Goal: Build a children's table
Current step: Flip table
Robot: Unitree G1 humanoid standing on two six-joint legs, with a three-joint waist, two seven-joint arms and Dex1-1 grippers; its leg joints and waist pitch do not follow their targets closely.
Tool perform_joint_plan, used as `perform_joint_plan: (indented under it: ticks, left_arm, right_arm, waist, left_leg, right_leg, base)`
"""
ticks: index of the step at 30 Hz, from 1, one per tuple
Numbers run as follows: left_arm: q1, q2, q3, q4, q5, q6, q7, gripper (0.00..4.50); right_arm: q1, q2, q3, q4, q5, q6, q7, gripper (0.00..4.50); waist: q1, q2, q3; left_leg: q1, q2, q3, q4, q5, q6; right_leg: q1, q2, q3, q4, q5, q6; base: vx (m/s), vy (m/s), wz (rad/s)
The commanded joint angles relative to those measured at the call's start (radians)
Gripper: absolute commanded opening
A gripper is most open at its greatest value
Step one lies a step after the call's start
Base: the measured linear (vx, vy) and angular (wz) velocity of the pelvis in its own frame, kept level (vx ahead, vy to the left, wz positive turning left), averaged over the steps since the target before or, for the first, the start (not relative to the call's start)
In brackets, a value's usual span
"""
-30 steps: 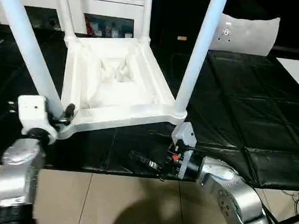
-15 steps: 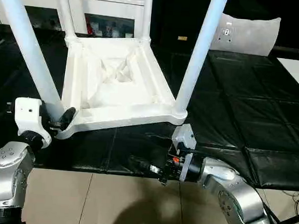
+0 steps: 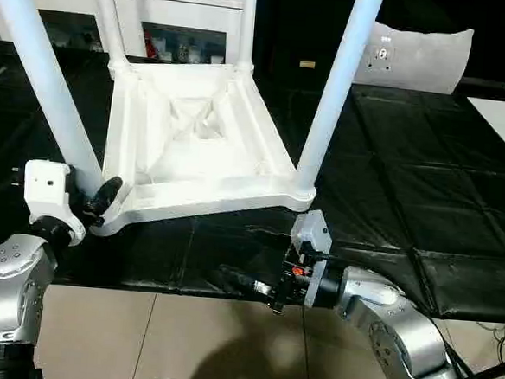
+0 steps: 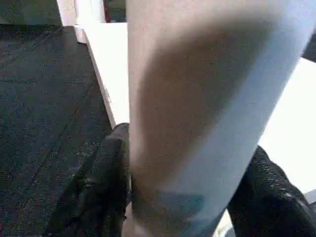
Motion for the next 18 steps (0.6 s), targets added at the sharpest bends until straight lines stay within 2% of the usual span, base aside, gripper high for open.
perform_joint_plan:
  ticks: [1,3,6,7,10,12,13,14,15,16,18]
  left_arm:
    - [-0.006,-0.007,0.002,-0.007,-0.010,0.017,0.016,2.33]
    - [-0.008,-0.054,0.024,-0.040,-0.038,0.056,0.073,2.12]
    - [-0.011,-0.100,0.045,-0.072,-0.071,0.080,0.116,2.08]
    - [-0.011,-0.132,0.058,-0.092,-0.098,0.096,0.147,2.08]
    - [-0.005,-0.255,0.083,-0.161,-0.191,0.146,0.250,2.06]
    - [-0.001,-0.313,0.088,-0.194,-0.232,0.161,0.298,2.06]
    - [-0.001,-0.344,0.092,-0.214,-0.246,0.170,0.322,2.06]
    - [0.000,-0.361,0.094,-0.226,-0.252,0.176,0.335,2.06]
    - [-0.001,-0.380,0.094,-0.239,-0.268,0.186,0.343,2.06]
    - [-0.004,-0.403,0.099,-0.254,-0.287,0.197,0.360,2.06]
    - [0.000,-0.438,0.085,-0.301,-0.308,0.246,0.371,2.06]
  right_arm:
    - [-0.015,-0.002,-0.002,0.012,-0.005,-0.011,-0.001,4.50]
    - [-0.021,0.007,-0.015,0.025,-0.008,0.004,-0.027,4.50]
    - [-0.029,0.022,-0.030,0.043,-0.014,0.012,-0.063,4.50]
    - [-0.034,0.033,-0.040,0.054,-0.018,0.010,-0.086,4.50]
    - [-0.056,0.079,-0.073,0.099,-0.031,0.022,-0.175,4.50]
    - [-0.070,0.105,-0.086,0.123,-0.033,0.025,-0.213,4.50]
    - [-0.083,0.125,-0.096,0.142,-0.032,0.026,-0.241,4.50]
    - [-0.092,0.137,-0.102,0.154,-0.032,0.026,-0.258,4.50]
    - [-0.103,0.154,-0.112,0.169,-0.026,0.033,-0.279,4.50]
    - [-0.116,0.172,-0.123,0.187,-0.019,0.042,-0.303,4.50]
    - [-0.158,0.218,-0.154,0.253,-0.002,0.058,-0.355,4.50]
  waist:
    - [-0.002,0.019,-0.041]
    - [-0.002,0.016,-0.041]
    - [-0.003,0.015,-0.041]
    - [-0.004,0.009,-0.040]
    - [-0.005,0.008,-0.041]
    - [-0.006,0.003,-0.045]
    - [-0.006,-0.008,-0.043]
    - [-0.005,-0.003,-0.043]
    - [-0.005,-0.013,-0.042]
    - [-0.001,-0.011,-0.040]
    - [-0.004,-0.008,-0.037]
  left_leg:
    - [0.022,0.022,-0.002,-0.088,-0.286,-0.034]
    - [0.022,0.023,-0.001,-0.088,-0.283,-0.033]
    - [0.021,0.023,0.000,-0.086,-0.274,-0.034]
    - [0.020,0.023,0.002,-0.086,-0.271,-0.033]
    - [0.016,0.023,0.003,-0.083,-0.230,-0.028]
    - [0.012,0.021,0.005,-0.078,-0.187,-0.020]
    - [0.014,0.018,0.010,-0.075,-0.179,-0.007]
    - [0.013,0.018,0.011,-0.074,-0.172,-0.005]
    - [0.013,0.018,0.013,-0.073,-0.171,-0.001]
    - [0.015,0.018,0.014,-0.075,-0.182,-0.002]
    - [0.016,0.021,0.013,-0.078,-0.206,-0.011]
  right_leg:
    - [0.025,-0.062,0.039,-0.071,-0.118,-0.155]
    - [0.025,-0.063,0.039,-0.071,-0.120,-0.155]
    - [0.026,-0.064,0.039,-0.071,-0.118,-0.167]
    - [0.026,-0.064,0.039,-0.072,-0.127,-0.164]
    - [0.027,-0.065,0.040,-0.068,-0.105,-0.172]
    - [0.034,-0.062,0.039,-0.064,-0.054,-0.172]
    - [0.031,-0.062,0.040,-0.067,-0.057,-0.174]
    - [0.030,-0.063,0.041,-0.067,-0.073,-0.179]
    - [0.030,-0.064,0.041,-0.070,-0.083,-0.177]
    - [0.027,-0.064,0.041,-0.073,-0.128,-0.170]
    - [0.023,-0.064,0.041,-0.074,-0.172,-0.159]
  base:
    - [0.000,0.000,0.00]
    - [0.000,0.000,0.00]
    - [0.000,0.000,0.00]
    - [0.000,0.000,0.00]
    - [0.000,0.000,0.00]
    - [0.000,0.000,0.00]
    - [0.000,0.000,0.00]
    - [0.000,0.000,0.00]
    - [0.000,0.000,0.00]
    - [0.000,0.000,0.00]
    - [0.000,0.000,0.00]
